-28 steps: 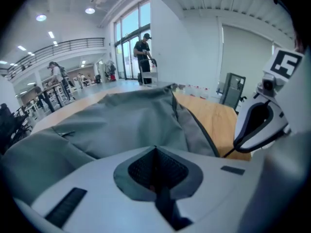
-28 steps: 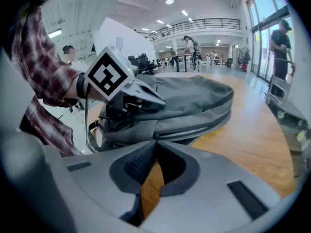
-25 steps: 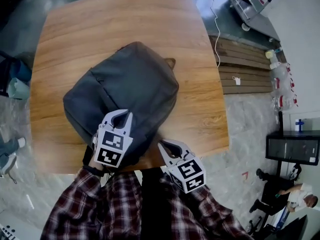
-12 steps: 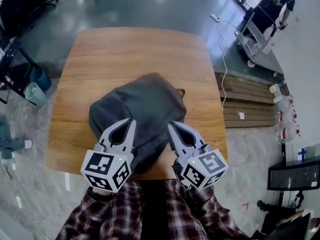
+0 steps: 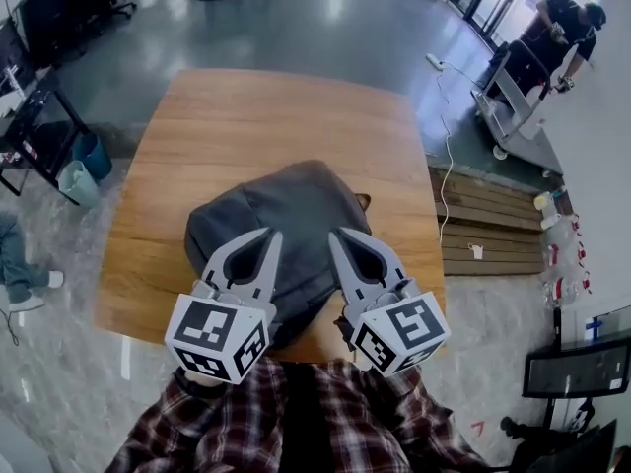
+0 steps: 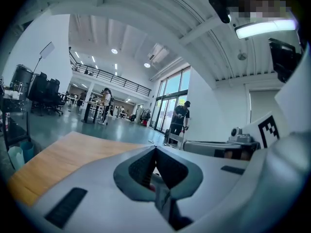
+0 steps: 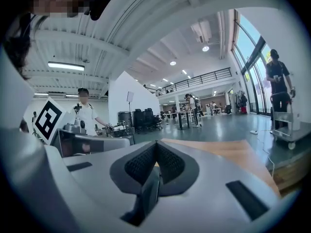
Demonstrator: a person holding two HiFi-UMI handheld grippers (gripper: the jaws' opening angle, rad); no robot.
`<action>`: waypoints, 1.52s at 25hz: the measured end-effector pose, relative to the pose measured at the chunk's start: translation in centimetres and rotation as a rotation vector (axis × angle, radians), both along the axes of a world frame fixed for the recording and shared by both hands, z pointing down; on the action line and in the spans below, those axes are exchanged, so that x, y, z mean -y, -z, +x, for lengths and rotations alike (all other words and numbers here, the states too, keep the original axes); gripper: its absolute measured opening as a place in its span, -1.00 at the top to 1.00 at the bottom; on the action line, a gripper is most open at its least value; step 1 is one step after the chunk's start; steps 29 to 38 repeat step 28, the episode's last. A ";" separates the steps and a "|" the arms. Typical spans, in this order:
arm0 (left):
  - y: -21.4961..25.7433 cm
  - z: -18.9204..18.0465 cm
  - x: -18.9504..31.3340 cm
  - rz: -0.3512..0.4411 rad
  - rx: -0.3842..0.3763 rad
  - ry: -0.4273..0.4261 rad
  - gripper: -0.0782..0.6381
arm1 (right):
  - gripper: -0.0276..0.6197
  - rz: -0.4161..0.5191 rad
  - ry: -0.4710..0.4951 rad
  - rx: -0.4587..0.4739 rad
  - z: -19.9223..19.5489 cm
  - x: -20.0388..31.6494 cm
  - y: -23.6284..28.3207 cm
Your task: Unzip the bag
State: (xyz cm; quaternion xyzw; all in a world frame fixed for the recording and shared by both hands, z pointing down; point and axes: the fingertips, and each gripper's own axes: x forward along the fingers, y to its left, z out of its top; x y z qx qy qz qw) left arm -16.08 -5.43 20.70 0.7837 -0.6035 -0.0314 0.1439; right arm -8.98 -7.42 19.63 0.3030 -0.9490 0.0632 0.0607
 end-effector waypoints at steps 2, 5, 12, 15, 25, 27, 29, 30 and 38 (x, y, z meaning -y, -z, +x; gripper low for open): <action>0.1 0.3 0.1 0.001 0.000 -0.007 0.76 | 0.88 0.000 0.003 0.001 0.0 0.1 0.2; 0.1 0.8 0.4 0.003 -0.001 -0.016 0.76 | 0.88 0.002 0.004 -0.001 -0.1 0.2 0.1; -0.1 1.6 1.1 -0.001 0.013 -0.022 0.76 | 0.88 -0.018 0.011 0.001 -0.2 0.3 -0.6; 0.0 1.8 1.2 0.002 0.024 -0.020 0.76 | 0.88 -0.019 0.014 0.003 -0.2 0.2 -0.7; 0.1 1.9 1.3 -0.012 0.028 -0.014 0.76 | 0.88 -0.038 0.017 -0.003 -0.3 0.2 -1.1; 0.4 1.1 0.9 -0.014 0.036 0.009 0.76 | 0.88 -0.038 0.039 0.005 -1.1 0.0 -0.9; 0.5 0.6 0.7 -0.014 0.040 0.022 0.76 | 0.88 -0.037 0.052 0.010 -1.6 -0.2 -0.8; 0.5 0.6 0.7 -0.014 0.040 0.022 0.76 | 0.88 -0.037 0.052 0.010 -1.6 -0.2 -0.8; 0.5 0.6 0.7 -0.014 0.040 0.022 0.76 | 0.88 -0.037 0.052 0.010 -1.6 -0.2 -0.8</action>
